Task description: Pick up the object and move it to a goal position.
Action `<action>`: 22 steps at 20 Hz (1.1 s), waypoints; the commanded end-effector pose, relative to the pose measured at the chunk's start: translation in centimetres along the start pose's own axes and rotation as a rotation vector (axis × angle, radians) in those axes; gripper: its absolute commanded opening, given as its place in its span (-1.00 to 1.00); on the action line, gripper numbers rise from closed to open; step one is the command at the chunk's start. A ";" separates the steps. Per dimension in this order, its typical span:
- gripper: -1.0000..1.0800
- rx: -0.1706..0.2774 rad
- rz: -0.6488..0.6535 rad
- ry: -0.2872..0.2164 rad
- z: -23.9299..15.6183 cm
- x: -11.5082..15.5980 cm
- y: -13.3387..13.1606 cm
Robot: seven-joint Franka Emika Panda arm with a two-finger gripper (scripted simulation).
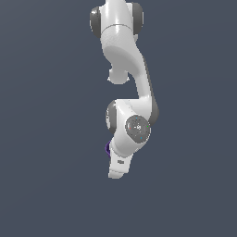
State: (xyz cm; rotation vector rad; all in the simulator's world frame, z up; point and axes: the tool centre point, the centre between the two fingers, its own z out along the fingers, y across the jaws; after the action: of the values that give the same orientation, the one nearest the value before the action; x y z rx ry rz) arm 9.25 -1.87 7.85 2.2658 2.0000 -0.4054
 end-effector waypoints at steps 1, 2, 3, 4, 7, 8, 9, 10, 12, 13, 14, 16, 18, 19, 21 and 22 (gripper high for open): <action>0.23 0.000 -0.001 0.000 0.8 0.0 0.0; 0.23 0.000 -0.002 0.000 0.9 0.0 0.0; 0.23 0.000 -0.002 0.000 0.9 0.0 0.0; -1.00 0.000 -0.002 0.000 0.9 0.0 0.0; -1.00 0.000 -0.002 0.000 0.9 0.0 0.0; -1.00 0.000 -0.002 0.000 0.9 0.0 0.0; -1.00 0.000 -0.002 0.000 0.9 0.0 0.0; -1.00 0.000 -0.002 0.000 0.9 0.0 0.0; -1.00 0.000 -0.002 0.000 0.9 0.0 0.0; -1.00 0.000 -0.002 0.000 0.9 0.0 0.0; -1.00 0.000 -0.001 0.000 0.9 0.0 0.0; -1.00 0.000 -0.001 0.000 0.9 -0.1 0.0; -1.00 0.000 -0.001 0.000 0.8 -0.4 -0.1; -1.00 0.000 -0.001 0.000 0.7 -0.6 -0.2; -1.00 0.000 -0.001 0.000 0.4 -1.2 -0.4; -1.00 0.000 -0.001 0.000 0.2 -1.6 -0.5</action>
State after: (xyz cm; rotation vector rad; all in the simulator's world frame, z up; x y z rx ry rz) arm 8.63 -2.91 7.59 2.2646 2.0034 -0.4083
